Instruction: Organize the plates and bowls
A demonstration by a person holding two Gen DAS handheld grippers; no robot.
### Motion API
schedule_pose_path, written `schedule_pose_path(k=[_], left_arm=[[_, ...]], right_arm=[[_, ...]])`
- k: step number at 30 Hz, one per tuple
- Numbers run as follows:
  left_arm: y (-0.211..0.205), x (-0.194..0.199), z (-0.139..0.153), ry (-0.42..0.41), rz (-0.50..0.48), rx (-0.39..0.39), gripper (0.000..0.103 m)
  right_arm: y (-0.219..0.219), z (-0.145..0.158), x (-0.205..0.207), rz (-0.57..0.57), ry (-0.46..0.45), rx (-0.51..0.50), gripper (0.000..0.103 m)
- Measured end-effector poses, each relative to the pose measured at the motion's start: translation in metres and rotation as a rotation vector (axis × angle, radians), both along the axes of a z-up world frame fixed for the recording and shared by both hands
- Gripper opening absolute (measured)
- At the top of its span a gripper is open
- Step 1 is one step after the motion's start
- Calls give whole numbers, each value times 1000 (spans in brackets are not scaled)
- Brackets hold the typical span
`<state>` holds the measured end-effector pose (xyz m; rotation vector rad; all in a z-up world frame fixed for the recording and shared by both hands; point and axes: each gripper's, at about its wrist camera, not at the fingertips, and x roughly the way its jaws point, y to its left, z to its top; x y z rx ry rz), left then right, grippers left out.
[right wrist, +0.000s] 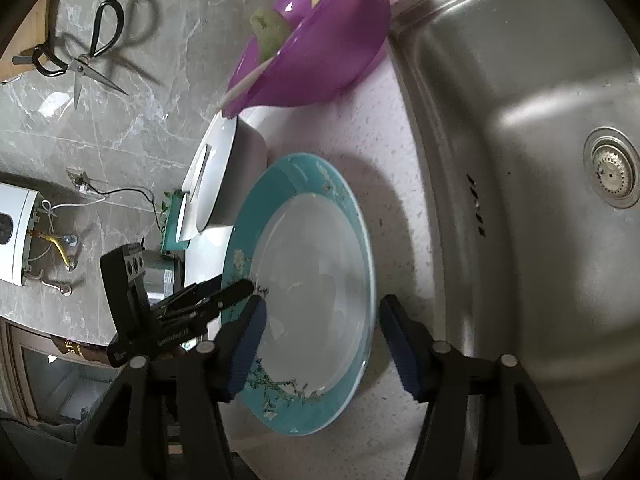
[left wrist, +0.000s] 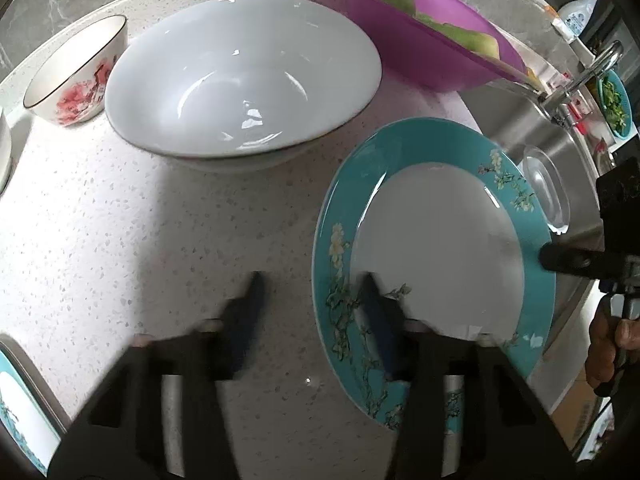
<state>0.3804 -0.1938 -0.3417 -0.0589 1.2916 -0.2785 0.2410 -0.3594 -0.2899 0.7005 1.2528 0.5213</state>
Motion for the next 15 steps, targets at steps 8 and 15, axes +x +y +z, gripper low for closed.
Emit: schedule_pose_path(k=[8,15], left_arm=[[-3,6,1,12,-2,-21,21],[3,4,1,21,20,-24,20]], right_arm=[[-9,-9,-1,-19,68,-68,8],[2,0,-2,-2,66,-164,8]])
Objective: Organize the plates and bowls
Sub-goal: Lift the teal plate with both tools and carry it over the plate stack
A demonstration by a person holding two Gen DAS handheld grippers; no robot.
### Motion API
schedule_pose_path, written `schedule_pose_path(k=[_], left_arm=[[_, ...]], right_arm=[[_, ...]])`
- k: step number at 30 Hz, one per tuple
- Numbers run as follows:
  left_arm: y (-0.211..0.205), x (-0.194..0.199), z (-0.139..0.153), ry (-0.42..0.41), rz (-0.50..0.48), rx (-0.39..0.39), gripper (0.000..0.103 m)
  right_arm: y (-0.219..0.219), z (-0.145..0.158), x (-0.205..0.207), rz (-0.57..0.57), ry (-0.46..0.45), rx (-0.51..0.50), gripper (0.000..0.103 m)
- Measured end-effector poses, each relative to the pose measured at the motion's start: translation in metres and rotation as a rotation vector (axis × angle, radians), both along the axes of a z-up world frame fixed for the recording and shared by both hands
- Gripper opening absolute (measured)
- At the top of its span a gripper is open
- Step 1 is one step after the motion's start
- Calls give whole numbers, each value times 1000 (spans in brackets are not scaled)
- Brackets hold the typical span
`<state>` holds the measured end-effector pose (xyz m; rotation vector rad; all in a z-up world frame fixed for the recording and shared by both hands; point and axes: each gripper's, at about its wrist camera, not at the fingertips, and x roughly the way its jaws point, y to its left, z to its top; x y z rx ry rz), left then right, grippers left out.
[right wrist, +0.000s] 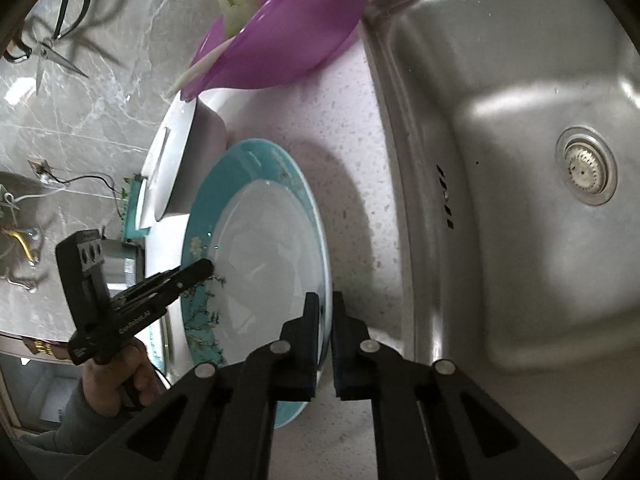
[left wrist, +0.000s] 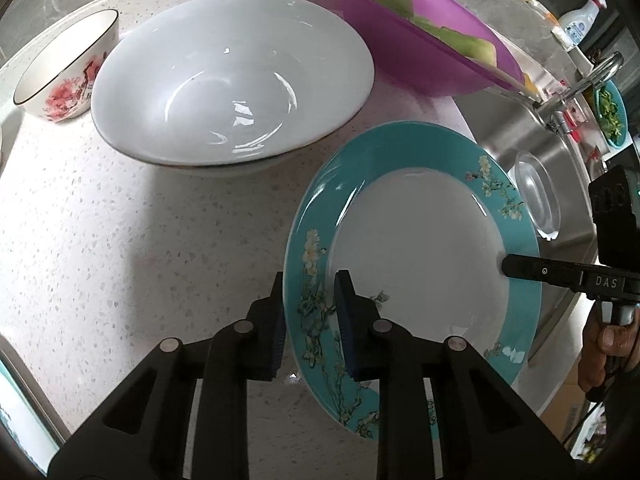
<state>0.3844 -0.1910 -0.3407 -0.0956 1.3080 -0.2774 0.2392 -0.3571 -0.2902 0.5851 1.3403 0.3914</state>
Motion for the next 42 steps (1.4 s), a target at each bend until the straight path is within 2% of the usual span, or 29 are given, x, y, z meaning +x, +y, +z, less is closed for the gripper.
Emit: schedule_pose_path(k=[11,23,32,42], left_arm=[[22,-23,19,-11,42,-15,20],[85,-74,61,-26,120,-51,20],[165,-127,98,-42,222,-65,20],[293,-179,128,-75,355,-14,20]], right_arm=[[17,15,-10,1,-6,7,8],[72,52,-12,85,-32,-5,8],[149,79,-7,208,-56,-5,8],[271,85,4,379,-58,33,9]])
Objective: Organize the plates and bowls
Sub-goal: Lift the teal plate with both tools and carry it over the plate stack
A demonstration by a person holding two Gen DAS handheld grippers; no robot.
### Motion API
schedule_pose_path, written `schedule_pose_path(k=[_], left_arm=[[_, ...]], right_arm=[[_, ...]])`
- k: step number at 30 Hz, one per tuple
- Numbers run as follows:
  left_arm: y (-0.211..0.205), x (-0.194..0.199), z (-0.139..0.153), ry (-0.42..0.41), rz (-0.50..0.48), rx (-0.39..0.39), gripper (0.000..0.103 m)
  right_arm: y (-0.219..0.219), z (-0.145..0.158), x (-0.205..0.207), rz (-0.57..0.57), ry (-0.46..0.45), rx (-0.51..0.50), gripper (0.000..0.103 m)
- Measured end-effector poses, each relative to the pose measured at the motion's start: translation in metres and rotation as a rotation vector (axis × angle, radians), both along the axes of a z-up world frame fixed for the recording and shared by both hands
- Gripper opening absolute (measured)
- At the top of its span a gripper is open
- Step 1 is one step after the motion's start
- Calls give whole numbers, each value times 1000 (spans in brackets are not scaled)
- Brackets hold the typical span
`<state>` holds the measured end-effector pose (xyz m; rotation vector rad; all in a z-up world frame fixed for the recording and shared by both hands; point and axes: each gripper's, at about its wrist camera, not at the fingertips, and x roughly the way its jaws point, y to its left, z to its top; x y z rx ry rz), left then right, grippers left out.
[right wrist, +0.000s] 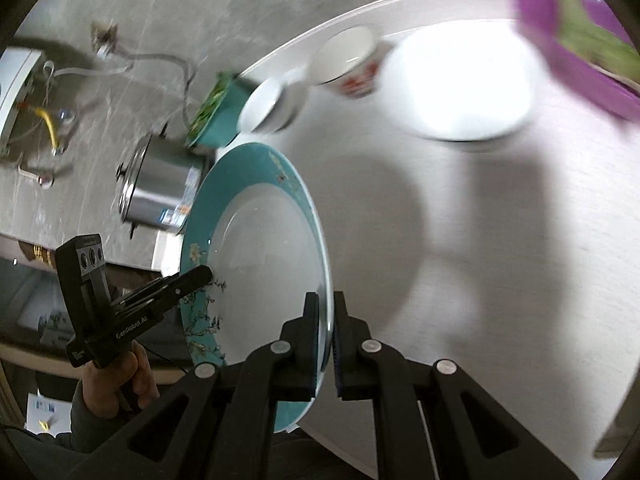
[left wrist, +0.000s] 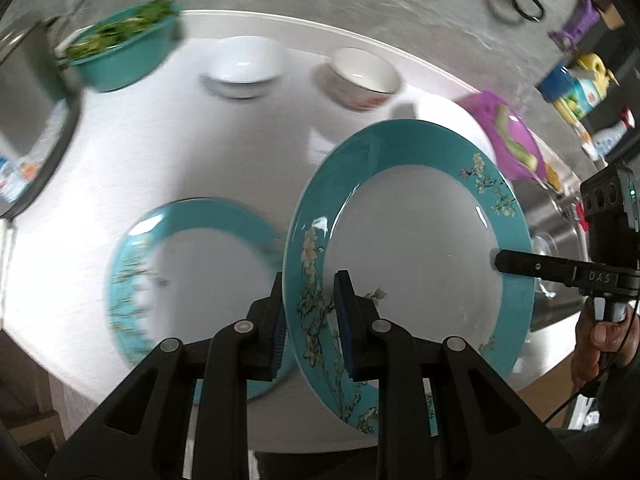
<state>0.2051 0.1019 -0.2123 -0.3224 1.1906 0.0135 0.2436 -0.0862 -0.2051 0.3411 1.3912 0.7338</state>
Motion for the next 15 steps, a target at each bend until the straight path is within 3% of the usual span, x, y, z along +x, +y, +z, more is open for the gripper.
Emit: schedule_pose_path(k=[7,15], left_arm=[[91,-34,-20,37,97,11,20],[151,-45,-54,91,104,15,22]], right_arm=[[80,-20,1,72,27,1,10],[133,-54,-1,102,63,-54,10]])
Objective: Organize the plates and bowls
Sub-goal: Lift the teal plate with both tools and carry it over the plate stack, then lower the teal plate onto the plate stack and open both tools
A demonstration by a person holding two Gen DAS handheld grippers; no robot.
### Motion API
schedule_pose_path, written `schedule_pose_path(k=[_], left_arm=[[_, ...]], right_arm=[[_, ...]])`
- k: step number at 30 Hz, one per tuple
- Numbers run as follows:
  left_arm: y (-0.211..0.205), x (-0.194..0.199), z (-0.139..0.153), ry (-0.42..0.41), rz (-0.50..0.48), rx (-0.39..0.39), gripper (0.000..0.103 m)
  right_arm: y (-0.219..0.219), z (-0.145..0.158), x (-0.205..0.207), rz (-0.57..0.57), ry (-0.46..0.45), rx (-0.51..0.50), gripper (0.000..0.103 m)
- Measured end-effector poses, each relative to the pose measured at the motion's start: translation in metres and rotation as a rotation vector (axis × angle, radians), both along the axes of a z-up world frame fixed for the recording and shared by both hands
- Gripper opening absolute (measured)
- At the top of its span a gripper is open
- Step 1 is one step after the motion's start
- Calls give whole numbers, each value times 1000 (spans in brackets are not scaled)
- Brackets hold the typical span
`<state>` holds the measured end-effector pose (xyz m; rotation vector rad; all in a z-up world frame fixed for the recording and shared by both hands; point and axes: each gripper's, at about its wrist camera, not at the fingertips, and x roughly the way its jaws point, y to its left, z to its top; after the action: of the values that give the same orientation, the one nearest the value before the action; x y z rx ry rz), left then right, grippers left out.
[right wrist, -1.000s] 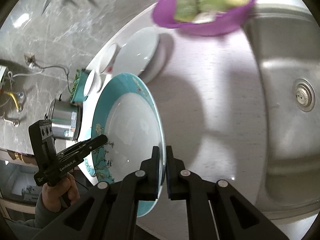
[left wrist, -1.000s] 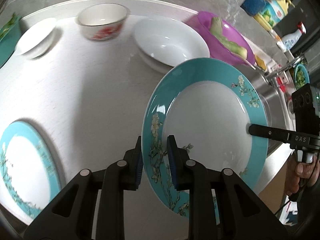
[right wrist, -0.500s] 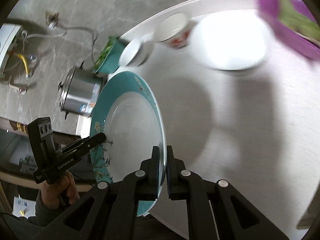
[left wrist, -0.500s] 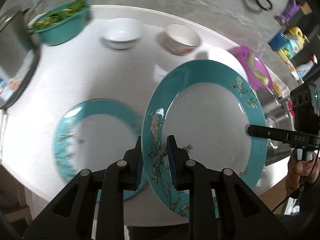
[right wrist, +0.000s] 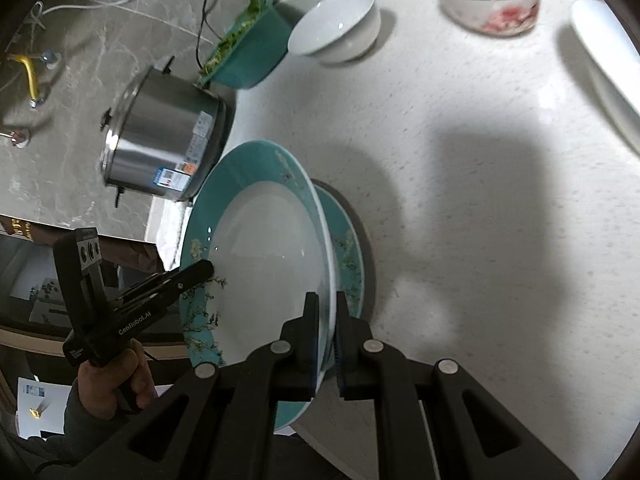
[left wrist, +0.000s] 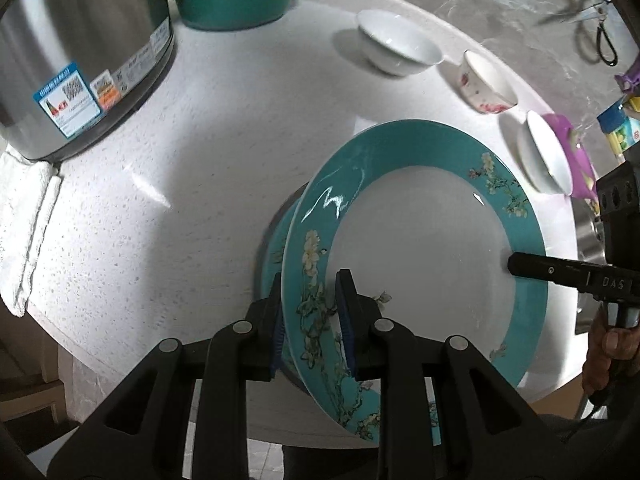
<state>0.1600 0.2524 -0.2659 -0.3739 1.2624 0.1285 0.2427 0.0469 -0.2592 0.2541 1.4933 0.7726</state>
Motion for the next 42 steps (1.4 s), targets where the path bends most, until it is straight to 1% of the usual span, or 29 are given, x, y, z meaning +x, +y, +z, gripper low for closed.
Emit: schedule_pose_path(k=[7,11,14,21,26,28,33,35,36,37,38,40,42], left_arm=[[11,-3,-17,26,-35,12,22],[14,-5,-22,33,-48,9,22],[13,-6,-27,31,-66,23,22],[6,2,-35,25,-106,64,23],[3,4,-37,23,-122,68,24],[2,3,-36,21,-131,82,27],[-3,3,-38,5,-146,102,33],[-3,3,-40,1,-146,96,43],[-3,3,-41,-2,-147,92,49],[-4,3,-42,-5,-147,91,53],[-3,2,-43,-7,-146,91,54],[-2,2,-43,-16,-141,89,63],[1,2,-42,-22,-140,90,65]], right_arm=[[13,-19,-1,-12,17,-46,10],[17,-24,-5,-13,9,-74,10],[20,-27,-7,-13,-2,-99,10],[30,-20,-12,29,-93,-155,12],[37,-14,-18,59,-148,-204,14],[42,-12,-21,65,-167,-225,18],[51,-8,-32,94,-248,-287,23],[56,-7,-35,96,-271,-306,25],[57,-6,-35,93,-275,-309,28],[58,-6,-36,88,-278,-308,32],[59,-5,-38,84,-283,-309,34],[62,-4,-40,78,-294,-314,40],[66,-4,-43,79,-303,-317,47]])
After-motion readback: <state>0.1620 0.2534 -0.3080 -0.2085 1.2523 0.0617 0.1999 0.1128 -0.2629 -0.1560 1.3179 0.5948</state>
